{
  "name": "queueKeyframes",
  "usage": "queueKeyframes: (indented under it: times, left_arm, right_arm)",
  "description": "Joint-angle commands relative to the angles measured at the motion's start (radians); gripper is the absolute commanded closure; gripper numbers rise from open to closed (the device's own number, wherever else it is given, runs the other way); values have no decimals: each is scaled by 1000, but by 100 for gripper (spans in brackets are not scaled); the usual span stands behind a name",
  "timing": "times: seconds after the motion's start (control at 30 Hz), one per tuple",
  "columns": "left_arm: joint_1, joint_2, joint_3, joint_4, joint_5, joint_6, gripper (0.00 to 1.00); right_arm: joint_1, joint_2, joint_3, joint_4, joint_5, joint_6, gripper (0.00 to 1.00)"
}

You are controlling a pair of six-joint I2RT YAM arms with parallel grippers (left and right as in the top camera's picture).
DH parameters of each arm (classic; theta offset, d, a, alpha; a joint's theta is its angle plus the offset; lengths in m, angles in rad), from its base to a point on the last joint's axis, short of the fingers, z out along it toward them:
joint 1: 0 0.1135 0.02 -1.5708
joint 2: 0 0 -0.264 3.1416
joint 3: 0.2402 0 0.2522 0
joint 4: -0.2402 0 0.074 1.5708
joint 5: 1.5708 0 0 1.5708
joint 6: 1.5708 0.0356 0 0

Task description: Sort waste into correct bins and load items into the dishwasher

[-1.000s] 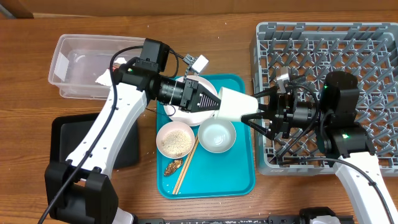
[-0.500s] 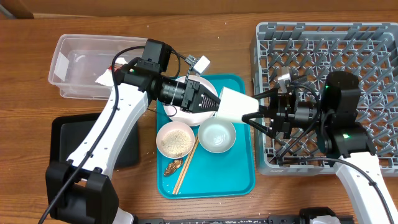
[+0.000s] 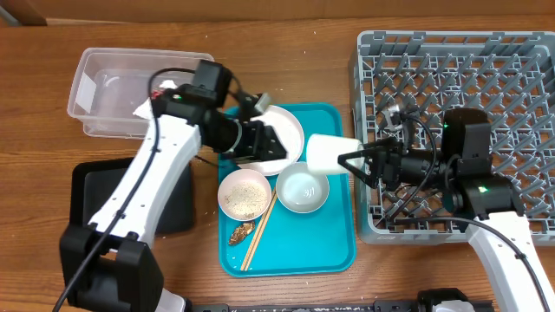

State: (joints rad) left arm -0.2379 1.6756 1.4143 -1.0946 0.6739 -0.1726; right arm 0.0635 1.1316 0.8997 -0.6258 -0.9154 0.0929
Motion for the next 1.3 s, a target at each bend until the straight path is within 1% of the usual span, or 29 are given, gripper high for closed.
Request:
queueKeyframes:
  times: [0.0,0.1,0.23,0.37,0.43,0.53,0.73,0.83,1.0,1.03,1.07,1.1,1.17,1.23,1.27]
  left_arm:
    - [64,-98,10,-32,-264,-18,47]
    - [111,-162,10,-55,-349,-18,47]
    - [164,-247,10,-58,-395,-18,46]
    - [187,-297,10,-54,-396,-19,46]
    - [187,-304,10,-55,-396,-18,44]
    - [187,-302,10,-58,-396,-18,44]
    - [187,-302,10,-59,-396,-18,44]
    - [187,-302,10,-62,-396,-18,43]
    - [187,-302,10,-61,-396,-18,43]
    - [187,-302,10,-61,-396,-18,43]
    - [187,-302,10,-61,-396,-18,43]
    - [187,-302,10,-61,-396,-18,42]
    - [187,-302,10,-61,-396,-18,39]
    - [187,-302,10,-61,-396,-18,38]
    - [187,-302,10,-61,-396,-18,37]
  right_arm:
    - [-70,-9,108,-98,250,12,96]
    - [-161,-9,201,-227,376,12,96]
    - [-305,-7,320,-368,591,12,96]
    - [-454,27,398,-455,774,46,96]
    - [-522,59,421,-476,846,79,96]
    - [-618,118,428,-477,898,124,96]
    - [-708,240,428,-481,956,151,96]
    - [-721,318,428,-471,997,171,96]
    - [-720,392,428,-463,1001,170,95]
    - [-720,403,428,-465,1004,170,90]
    - [-720,425,428,-475,1004,170,64]
    - [-720,431,428,-481,1004,170,52]
    - [-720,435,428,-488,983,170,41]
    - [-720,434,428,-488,942,170,25]
    - [-720,434,428,-487,920,170,21]
